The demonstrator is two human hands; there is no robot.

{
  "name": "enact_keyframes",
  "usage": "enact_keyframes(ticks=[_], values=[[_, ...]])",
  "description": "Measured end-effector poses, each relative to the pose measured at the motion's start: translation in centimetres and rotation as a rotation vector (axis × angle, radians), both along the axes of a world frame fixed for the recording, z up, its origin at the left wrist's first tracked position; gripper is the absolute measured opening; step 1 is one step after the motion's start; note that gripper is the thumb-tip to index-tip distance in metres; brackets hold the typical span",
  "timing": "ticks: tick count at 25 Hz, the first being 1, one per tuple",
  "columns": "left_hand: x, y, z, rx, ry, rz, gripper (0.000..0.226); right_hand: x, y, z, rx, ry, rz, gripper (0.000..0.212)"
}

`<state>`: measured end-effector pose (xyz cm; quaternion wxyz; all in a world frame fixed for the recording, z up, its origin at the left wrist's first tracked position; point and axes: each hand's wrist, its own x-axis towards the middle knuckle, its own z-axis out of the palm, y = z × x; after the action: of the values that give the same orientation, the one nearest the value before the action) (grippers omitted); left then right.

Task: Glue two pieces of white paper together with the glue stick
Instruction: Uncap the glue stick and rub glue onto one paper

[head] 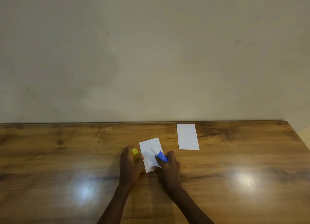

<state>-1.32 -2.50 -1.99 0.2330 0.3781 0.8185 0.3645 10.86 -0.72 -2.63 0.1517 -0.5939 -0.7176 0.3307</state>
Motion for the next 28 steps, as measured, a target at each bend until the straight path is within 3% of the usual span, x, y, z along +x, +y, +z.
enact_keyframes(ticks=[7,10,13,21,26,28], values=[[1.3,-1.5,-2.2,-0.066,0.173,0.052,0.088,3.5,0.0,0.6,-0.030,0.084,0.086,0.042],[1.7,-1.9,-2.5,-0.006,0.216,0.067,0.092,2.9,0.5,0.9,-0.032,0.257,0.036,0.039],[1.8,-2.6,-3.0,0.010,0.242,0.023,0.094,1.5,0.2,0.0,0.070,0.275,0.058,0.037],[2.0,-3.4,-3.2,0.028,0.316,-0.058,0.092,0.5,2.9,0.2,-0.029,0.417,0.109,0.052],[2.1,-3.1,-2.8,0.039,0.327,-0.049,0.097,-0.3,2.7,1.1,-0.054,0.756,-0.101,0.019],[2.1,-3.1,-2.7,0.043,0.333,-0.043,0.100,-0.5,2.7,1.1,-0.143,0.852,-0.142,0.021]])
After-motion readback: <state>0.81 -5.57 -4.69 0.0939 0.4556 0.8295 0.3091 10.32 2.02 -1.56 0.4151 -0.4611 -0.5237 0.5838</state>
